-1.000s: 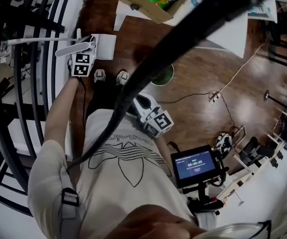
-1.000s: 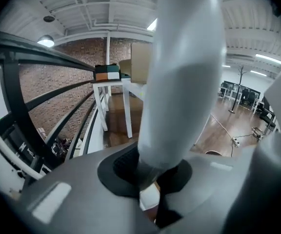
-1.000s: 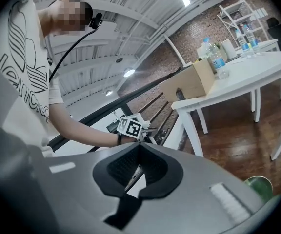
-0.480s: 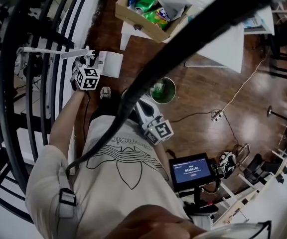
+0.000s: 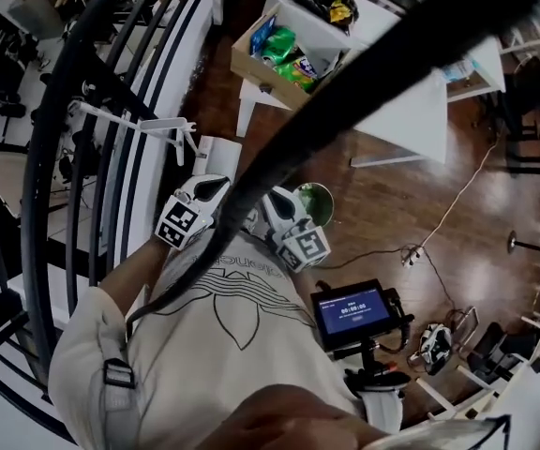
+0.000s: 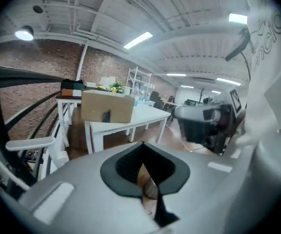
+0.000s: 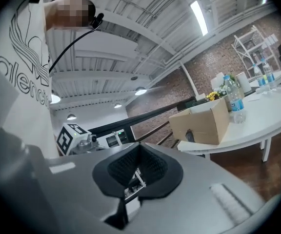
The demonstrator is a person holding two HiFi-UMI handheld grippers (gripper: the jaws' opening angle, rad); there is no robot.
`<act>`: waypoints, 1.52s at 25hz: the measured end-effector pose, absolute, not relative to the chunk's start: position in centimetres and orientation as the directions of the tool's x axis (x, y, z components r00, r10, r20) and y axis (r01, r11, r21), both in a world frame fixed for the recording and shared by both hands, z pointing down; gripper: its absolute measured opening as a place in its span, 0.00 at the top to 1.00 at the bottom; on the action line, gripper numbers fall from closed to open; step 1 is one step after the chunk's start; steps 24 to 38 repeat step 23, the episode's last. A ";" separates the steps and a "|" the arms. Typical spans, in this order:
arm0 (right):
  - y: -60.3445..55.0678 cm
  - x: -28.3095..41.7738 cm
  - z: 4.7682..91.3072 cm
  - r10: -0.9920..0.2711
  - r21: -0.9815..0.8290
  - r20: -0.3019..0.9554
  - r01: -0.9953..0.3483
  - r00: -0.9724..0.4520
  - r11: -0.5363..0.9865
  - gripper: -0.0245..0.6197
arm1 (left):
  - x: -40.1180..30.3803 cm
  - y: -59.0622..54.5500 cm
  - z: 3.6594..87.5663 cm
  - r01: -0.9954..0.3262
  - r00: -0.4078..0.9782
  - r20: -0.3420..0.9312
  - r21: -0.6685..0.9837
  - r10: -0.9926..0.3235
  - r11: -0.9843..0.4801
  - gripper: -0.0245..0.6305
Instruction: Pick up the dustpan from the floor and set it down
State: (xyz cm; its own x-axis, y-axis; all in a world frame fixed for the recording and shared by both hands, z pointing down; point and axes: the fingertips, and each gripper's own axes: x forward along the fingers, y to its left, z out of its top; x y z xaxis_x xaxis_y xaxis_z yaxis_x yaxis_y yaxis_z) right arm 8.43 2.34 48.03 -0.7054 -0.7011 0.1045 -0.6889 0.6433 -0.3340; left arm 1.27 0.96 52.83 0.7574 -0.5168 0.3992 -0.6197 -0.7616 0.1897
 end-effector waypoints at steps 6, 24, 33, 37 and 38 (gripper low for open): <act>3.6 7.0 48.8 -0.672 -0.307 0.120 -0.671 -0.731 0.675 0.96 | 4.0 2.7 50.4 -0.565 0.798 0.337 0.131 -0.499 -0.815 0.93; 3.4 5.7 48.1 -0.658 -0.284 0.097 -0.654 -0.747 0.701 0.96 | 1.5 1.6 48.4 -0.636 0.768 0.277 0.214 -0.578 -0.742 0.93; 3.4 5.7 48.1 -0.658 -0.284 0.097 -0.654 -0.747 0.701 0.96 | 1.5 1.6 48.4 -0.636 0.768 0.277 0.214 -0.578 -0.742 0.93; 3.4 5.7 48.1 -0.658 -0.284 0.097 -0.654 -0.747 0.701 0.96 | 1.5 1.6 48.4 -0.636 0.768 0.277 0.214 -0.578 -0.742 0.93; 3.4 5.7 48.1 -0.658 -0.284 0.097 -0.654 -0.747 0.701 0.96 | 1.5 1.6 48.4 -0.636 0.768 0.277 0.214 -0.578 -0.742 0.93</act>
